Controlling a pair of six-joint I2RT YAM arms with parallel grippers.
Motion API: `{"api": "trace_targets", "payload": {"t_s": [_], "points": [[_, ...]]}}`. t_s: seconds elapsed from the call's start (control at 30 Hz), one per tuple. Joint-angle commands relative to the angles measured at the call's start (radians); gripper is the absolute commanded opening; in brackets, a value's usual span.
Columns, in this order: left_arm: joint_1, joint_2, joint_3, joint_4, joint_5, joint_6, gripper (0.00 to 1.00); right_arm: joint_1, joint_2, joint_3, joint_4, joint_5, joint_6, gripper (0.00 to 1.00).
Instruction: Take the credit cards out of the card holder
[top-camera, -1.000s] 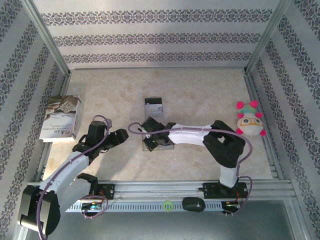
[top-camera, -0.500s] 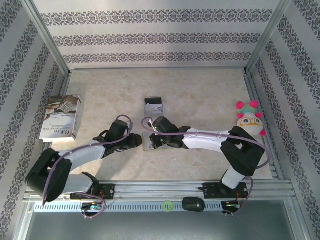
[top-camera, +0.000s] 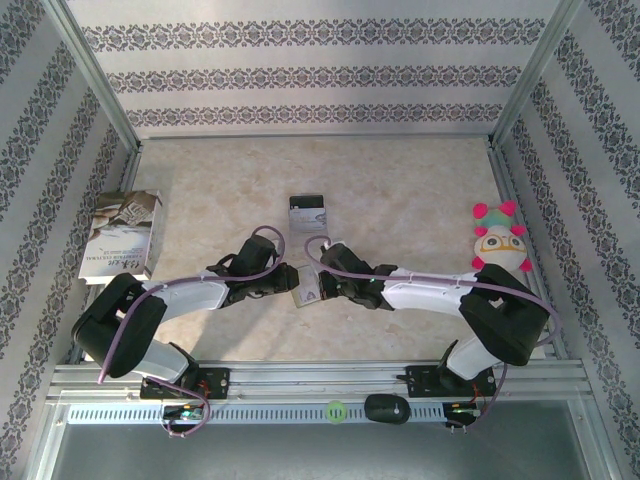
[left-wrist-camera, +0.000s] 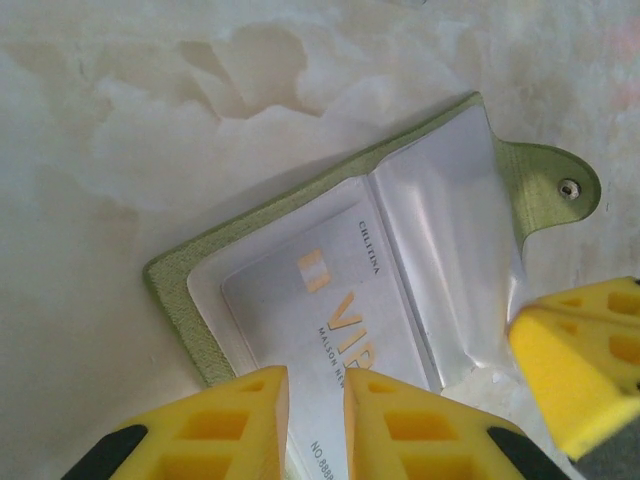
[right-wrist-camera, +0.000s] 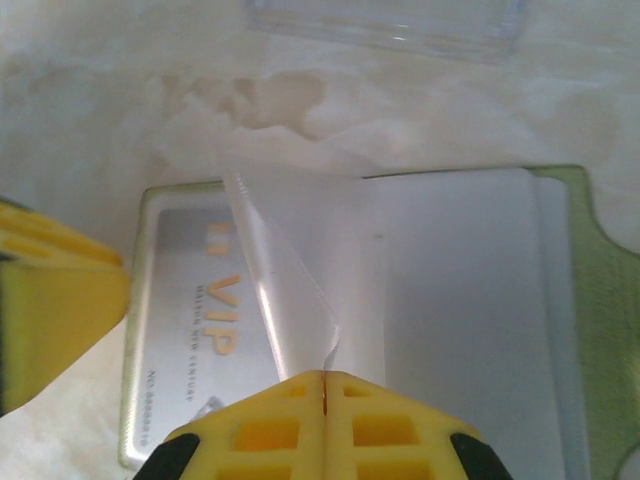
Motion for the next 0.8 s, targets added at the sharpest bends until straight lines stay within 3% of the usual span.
{"api": "trace_targets", "payload": {"t_s": [0.0,0.23,0.47,0.6,0.67,0.77], "points": [[-0.01,0.001,0.016,0.03,-0.006,0.008,0.22,-0.006,-0.001,-0.027,-0.004,0.104,0.117,0.0],[-0.03,0.035,0.047,0.031,0.007,0.011,0.28,-0.006,-0.033,-0.067,-0.053,0.211,0.256,0.0],[-0.035,0.074,0.064,-0.004,-0.016,0.019,0.31,-0.005,-0.097,-0.075,-0.116,0.25,0.271,0.26],[-0.034,0.095,0.077,-0.019,-0.017,0.029,0.3,-0.004,-0.192,-0.069,-0.145,0.267,0.192,0.33],[-0.033,0.102,0.08,-0.02,-0.017,0.031,0.3,-0.005,-0.226,-0.062,-0.139,0.238,0.137,0.33],[-0.03,0.111,0.081,-0.021,-0.02,0.033,0.29,-0.037,-0.211,-0.027,-0.065,0.014,0.028,0.31]]}}
